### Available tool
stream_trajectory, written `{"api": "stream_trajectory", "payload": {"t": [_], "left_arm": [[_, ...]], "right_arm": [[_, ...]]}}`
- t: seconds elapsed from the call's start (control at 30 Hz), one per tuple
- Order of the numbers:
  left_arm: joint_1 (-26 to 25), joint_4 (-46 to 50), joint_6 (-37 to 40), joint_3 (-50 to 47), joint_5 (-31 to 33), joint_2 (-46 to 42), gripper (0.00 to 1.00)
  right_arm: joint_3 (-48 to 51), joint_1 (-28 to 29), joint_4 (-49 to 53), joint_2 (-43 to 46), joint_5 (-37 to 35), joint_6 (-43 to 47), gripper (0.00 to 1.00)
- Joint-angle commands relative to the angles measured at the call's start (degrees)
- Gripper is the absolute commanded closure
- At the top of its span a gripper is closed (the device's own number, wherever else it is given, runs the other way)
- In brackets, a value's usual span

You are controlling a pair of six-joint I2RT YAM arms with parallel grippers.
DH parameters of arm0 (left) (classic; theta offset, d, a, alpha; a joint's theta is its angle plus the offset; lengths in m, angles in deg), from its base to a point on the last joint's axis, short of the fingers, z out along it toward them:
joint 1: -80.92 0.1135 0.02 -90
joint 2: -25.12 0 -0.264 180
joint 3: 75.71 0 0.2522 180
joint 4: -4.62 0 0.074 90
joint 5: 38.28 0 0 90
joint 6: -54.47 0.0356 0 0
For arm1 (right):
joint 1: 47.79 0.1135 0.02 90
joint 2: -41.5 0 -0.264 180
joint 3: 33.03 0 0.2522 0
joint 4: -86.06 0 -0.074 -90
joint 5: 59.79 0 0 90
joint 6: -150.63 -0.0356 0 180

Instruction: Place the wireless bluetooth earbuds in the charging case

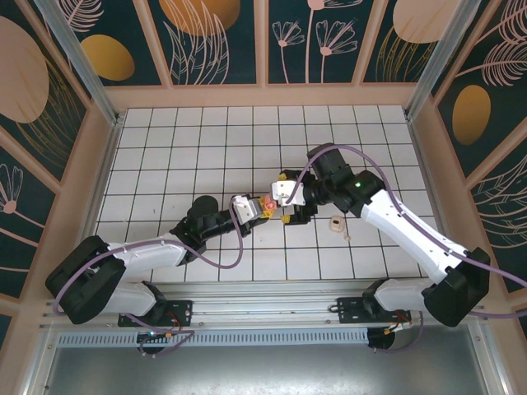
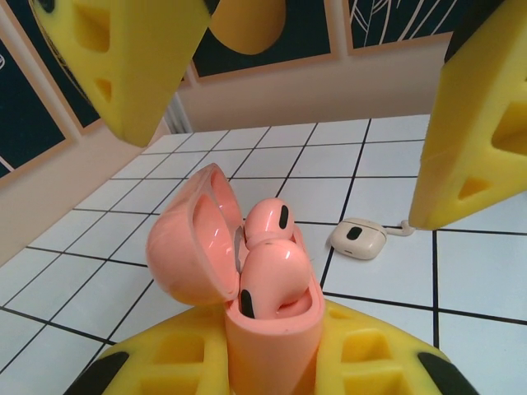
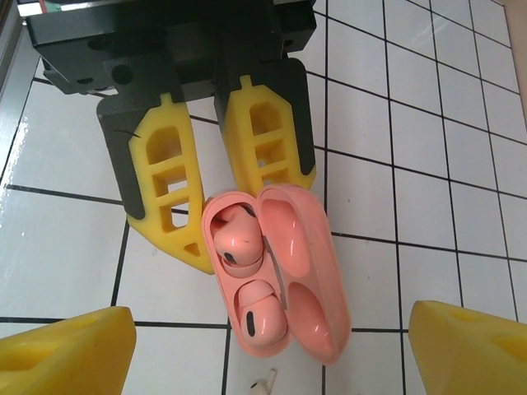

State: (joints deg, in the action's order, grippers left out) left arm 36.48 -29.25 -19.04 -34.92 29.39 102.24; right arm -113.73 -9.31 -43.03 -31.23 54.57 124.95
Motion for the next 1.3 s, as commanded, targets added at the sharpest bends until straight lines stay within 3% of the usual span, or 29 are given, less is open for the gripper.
{"api": "stream_trajectory", "payload": {"t": [0.0, 0.27, 0.5, 0.67, 1.0, 1.13, 1.27], "left_arm": [[-0.26, -1.49, 0.8, 1.23, -1.37, -0.71, 0.94], [-0.27, -1.32, 0.91, 1.32, -1.05, -1.57, 0.93], [-0.25, -1.08, 0.57, 1.19, 0.88, -1.99, 0.93], [-0.3, -0.93, 0.44, 0.98, 2.71, -2.48, 0.93], [-0.35, -1.53, -2.17, 0.62, 3.33, -2.84, 0.93], [-0.27, -2.36, -3.63, -0.63, 3.63, -4.36, 0.93], [-0.23, -1.88, -2.83, -1.08, 1.58, -5.44, 0.93]], "right_arm": [[-2.13, 0.63, 0.02, -1.3, 2.68, 1.35, 0.13], [-2.19, 1.69, 0.54, -3.64, 3.06, 1.46, 0.14], [-2.41, 2.66, 1.85, -3.44, 3.24, -0.17, 0.22], [-0.82, 3.07, 2.45, -0.41, 2.23, -2.58, 0.31], [5.15, 3.14, 0.0, 8.66, 0.07, -9.57, 0.35], [8.47, 2.94, -6.45, 12.17, 0.21, -14.5, 0.34], [11.47, 1.61, -14.13, 14.26, 0.79, -15.41, 0.22]]}}
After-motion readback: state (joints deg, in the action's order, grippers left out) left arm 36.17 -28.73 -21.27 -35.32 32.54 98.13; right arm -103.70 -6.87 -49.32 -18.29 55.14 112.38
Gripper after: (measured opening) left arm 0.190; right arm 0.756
